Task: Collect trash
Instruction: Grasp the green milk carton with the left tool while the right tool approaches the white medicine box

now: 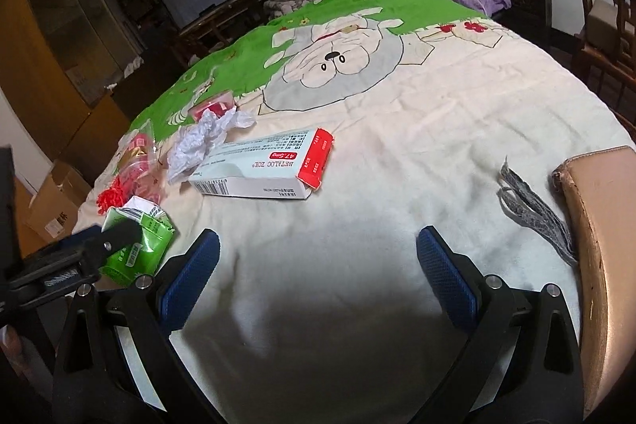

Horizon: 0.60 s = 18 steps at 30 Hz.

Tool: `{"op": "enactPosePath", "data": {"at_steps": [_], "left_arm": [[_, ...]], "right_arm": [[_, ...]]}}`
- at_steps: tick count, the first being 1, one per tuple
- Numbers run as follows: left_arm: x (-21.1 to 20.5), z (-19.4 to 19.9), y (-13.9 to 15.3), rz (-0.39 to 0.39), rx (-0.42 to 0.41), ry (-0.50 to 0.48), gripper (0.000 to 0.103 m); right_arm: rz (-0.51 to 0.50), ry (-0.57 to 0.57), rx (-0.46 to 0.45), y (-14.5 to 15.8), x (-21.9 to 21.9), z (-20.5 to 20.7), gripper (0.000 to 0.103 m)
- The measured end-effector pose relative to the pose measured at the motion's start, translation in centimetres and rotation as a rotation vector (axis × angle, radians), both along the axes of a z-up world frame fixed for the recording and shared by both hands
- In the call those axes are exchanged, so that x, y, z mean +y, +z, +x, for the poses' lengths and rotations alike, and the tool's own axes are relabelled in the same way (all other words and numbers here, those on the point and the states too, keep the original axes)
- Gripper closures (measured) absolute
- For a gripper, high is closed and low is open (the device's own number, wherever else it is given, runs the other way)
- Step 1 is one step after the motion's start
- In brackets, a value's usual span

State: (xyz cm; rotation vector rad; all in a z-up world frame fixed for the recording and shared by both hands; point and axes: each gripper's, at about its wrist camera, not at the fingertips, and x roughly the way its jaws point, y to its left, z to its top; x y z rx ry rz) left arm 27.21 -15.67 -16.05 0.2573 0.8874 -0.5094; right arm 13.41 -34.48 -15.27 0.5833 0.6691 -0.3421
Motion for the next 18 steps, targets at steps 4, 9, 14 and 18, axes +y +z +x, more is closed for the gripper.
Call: {"op": "enactPosePath", "data": {"at_steps": [4,9,14,18], "left_arm": [[6.8,0.1,0.6,0.006,0.008,0.080,0.006],[11.3,-0.9,1.4,0.012,0.026,0.129,0.006],[8.0,-3.0,2.8,-0.124,0.032,-0.023,0.006],[3.7,-3.2,2.1,-0.110,0.031,-0.064,0.006]], "right_arm": [[0.010,0.003,-0.010,0.0,-0.1,-0.2,0.007],[0.013,0.003,-0.013,0.0,-0.1,-0.2,0.007],[0.011,0.003,-0.010,0.0,-0.1,-0.2,0.007],[0.013,0.003,-0.012,0.0,-0.1,-0.2,0.007]]}}
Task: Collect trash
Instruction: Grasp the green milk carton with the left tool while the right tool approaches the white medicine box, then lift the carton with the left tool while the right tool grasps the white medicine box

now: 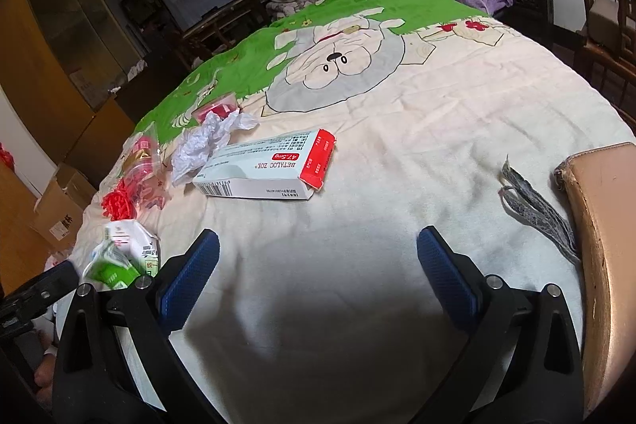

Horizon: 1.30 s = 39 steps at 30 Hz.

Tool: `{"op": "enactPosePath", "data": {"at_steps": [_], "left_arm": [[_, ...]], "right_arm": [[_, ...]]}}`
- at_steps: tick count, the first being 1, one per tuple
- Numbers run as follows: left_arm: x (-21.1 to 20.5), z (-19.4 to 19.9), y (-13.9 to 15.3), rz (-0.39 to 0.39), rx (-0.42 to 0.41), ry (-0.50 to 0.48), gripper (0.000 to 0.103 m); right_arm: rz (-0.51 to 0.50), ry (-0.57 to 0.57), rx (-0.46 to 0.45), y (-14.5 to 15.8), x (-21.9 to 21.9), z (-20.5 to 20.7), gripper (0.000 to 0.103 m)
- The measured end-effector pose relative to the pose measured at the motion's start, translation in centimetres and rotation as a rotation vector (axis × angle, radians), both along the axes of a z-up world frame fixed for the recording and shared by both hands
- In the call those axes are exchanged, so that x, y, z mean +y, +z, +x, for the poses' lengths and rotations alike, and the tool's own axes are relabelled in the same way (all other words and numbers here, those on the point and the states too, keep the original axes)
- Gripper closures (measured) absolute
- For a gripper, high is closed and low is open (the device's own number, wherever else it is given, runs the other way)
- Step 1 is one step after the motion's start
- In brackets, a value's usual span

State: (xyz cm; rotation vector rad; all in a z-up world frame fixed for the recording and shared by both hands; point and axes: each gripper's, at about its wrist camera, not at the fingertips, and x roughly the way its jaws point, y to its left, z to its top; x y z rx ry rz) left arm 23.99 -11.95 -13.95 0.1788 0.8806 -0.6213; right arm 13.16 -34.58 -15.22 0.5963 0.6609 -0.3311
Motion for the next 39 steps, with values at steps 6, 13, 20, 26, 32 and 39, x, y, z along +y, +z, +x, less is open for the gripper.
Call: {"op": "enactPosePath", "data": {"at_steps": [6,13,20,26,32,39], "left_arm": [[-3.1,1.5,-2.4,0.077,-0.008,0.051,0.006],[-4.4,2.7,-5.3,0.124,0.023,0.060,0.006],[0.0,3.1,-4.8,0.162,-0.043,0.129,0.007],[4.1,4.6,-5.2,0.086,0.013,0.202,0.005],[2.9,4.1,-5.4,0.145,-0.032,0.220,0.005],[3.7,4.4,-5.5,0.098,-0.006,0.213,0.005]], "right_arm": [[0.020,0.006,-0.018,0.0,-0.1,-0.1,0.006],[0.031,0.010,-0.026,-0.1,-0.2,-0.1,0.006],[0.029,0.011,-0.024,-0.1,-0.2,-0.1,0.006],[0.006,0.067,0.001,0.3,0.2,1.2,0.006],[-0.022,0.109,0.027,1.1,-0.4,5.5,0.006],[0.017,0.421,0.041,1.4,3.2,7.9,0.008]]}}
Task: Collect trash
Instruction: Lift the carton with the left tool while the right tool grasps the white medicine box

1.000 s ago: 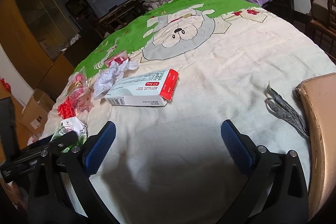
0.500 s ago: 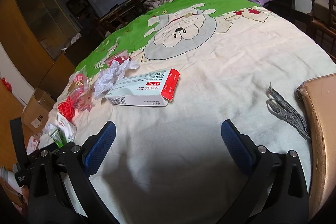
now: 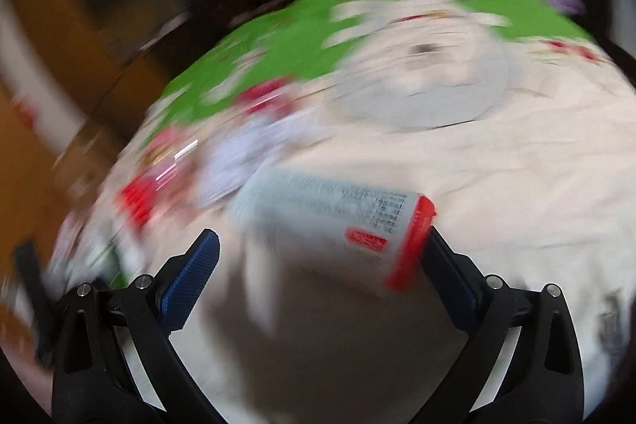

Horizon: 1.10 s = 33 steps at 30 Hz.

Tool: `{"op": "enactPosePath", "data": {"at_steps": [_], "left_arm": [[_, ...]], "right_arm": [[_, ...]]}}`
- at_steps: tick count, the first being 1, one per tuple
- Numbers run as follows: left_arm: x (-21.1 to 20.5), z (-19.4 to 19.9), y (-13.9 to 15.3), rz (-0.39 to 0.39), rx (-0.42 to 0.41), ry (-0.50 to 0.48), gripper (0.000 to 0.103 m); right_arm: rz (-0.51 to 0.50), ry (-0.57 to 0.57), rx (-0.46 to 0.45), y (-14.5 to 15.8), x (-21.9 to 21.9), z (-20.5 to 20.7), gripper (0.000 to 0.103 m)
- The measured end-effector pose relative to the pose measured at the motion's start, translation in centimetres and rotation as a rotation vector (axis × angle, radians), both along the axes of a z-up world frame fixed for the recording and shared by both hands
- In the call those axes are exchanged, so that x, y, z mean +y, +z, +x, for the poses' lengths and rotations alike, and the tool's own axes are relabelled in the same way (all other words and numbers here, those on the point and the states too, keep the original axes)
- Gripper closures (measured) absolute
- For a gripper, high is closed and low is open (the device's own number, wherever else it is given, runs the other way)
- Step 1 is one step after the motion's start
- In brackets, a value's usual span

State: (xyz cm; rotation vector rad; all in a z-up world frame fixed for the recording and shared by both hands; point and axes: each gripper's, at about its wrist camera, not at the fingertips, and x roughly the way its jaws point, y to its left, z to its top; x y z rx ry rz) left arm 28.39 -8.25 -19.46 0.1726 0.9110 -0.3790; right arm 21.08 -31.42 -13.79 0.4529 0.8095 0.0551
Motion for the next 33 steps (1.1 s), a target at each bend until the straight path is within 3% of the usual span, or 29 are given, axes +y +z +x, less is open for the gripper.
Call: {"op": "enactPosePath", "data": {"at_steps": [2,6,10,15,16,19,21,24,33], "left_arm": [[0.2,0.0,0.0,-0.011,0.002,0.000,0.005],[0.2,0.0,0.1,-0.015,0.003,0.000,0.005],[0.2,0.0,0.1,-0.015,0.003,-0.001,0.005],[0.2,0.0,0.1,-0.016,0.003,0.000,0.005],[0.3,0.1,0.1,-0.023,0.004,0.003,0.005],[0.7,0.4,0.4,-0.056,0.008,0.014,0.005],[1.0,0.7,0.6,-0.079,0.009,0.021,0.005],[1.2,0.8,0.8,-0.102,0.008,0.021,0.005],[0.1,1.8,1.0,-0.056,-0.005,0.040,0.005]], "right_arm": [[-0.038,0.127,-0.021,0.9,2.9,-1.5,0.008],[-0.247,0.061,-0.037,1.4,4.2,-2.0,0.008],[-0.174,0.014,0.016,0.2,3.4,0.5,0.008],[-0.199,-0.012,0.053,-0.7,3.4,2.8,0.008],[-0.213,-0.018,0.064,-1.0,3.4,2.9,0.013],[-0.264,-0.057,0.043,-0.8,3.5,2.2,0.048],[-0.252,-0.068,0.031,-0.8,3.3,1.9,0.055],[-0.238,-0.068,0.041,-1.1,3.0,2.1,0.055],[-0.275,-0.058,0.050,-1.1,3.6,1.9,0.050]]}}
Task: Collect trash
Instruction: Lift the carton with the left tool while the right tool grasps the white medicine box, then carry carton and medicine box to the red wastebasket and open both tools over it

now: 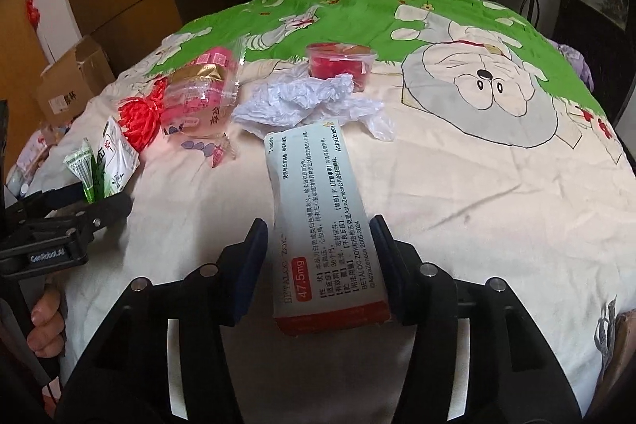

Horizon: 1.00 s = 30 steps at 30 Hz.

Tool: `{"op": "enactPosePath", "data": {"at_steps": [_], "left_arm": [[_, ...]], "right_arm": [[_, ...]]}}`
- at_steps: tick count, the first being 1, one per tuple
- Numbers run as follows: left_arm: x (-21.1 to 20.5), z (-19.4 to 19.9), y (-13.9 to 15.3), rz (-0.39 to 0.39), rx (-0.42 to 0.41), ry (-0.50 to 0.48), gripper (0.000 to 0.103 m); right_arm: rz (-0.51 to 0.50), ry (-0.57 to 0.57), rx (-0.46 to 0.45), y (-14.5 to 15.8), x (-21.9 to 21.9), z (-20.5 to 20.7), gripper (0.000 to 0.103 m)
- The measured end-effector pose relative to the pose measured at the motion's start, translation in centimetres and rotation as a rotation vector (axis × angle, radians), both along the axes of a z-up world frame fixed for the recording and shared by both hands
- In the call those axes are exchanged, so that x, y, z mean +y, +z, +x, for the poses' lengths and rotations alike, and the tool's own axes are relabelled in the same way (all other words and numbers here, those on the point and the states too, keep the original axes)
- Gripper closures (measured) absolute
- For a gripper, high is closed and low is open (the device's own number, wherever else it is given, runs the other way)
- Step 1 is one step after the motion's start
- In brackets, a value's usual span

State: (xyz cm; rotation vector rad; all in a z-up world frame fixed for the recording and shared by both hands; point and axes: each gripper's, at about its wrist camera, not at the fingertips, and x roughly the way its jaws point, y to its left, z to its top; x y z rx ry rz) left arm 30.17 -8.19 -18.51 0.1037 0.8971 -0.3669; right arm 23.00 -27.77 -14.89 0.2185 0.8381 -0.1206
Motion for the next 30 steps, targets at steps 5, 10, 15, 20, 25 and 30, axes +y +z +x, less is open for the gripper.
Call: {"op": "enactPosePath", "data": {"at_steps": [5,10,15,20,25,30], "left_arm": [[0.2,0.2,0.3,-0.042,-0.014,-0.020,0.018],[0.2,-1.5,1.7,-0.051,-0.094,-0.041,0.019],[0.5,-3.9,4.2,-0.043,-0.173,-0.054,0.019],[1.6,-6.0,7.4,-0.068,-0.238,-0.041,0.019],[2.9,-8.3,10.4,-0.097,-0.297,-0.026,0.019],[4.6,-11.5,13.3,-0.107,-0.367,-0.010,0.019]], "right_arm": [[0.002,-0.021,-0.015,0.1,-0.2,-0.3,0.060],[0.035,-0.035,-0.053,0.5,-0.8,-0.9,0.060],[0.065,-0.073,-0.114,1.8,-1.0,-2.6,0.060],[0.058,-0.059,-0.182,4.4,0.1,-4.1,0.060],[0.052,-0.038,-0.264,7.5,1.3,-5.9,0.060],[0.046,-0.004,-0.340,10.4,2.9,-7.9,0.060]]}}
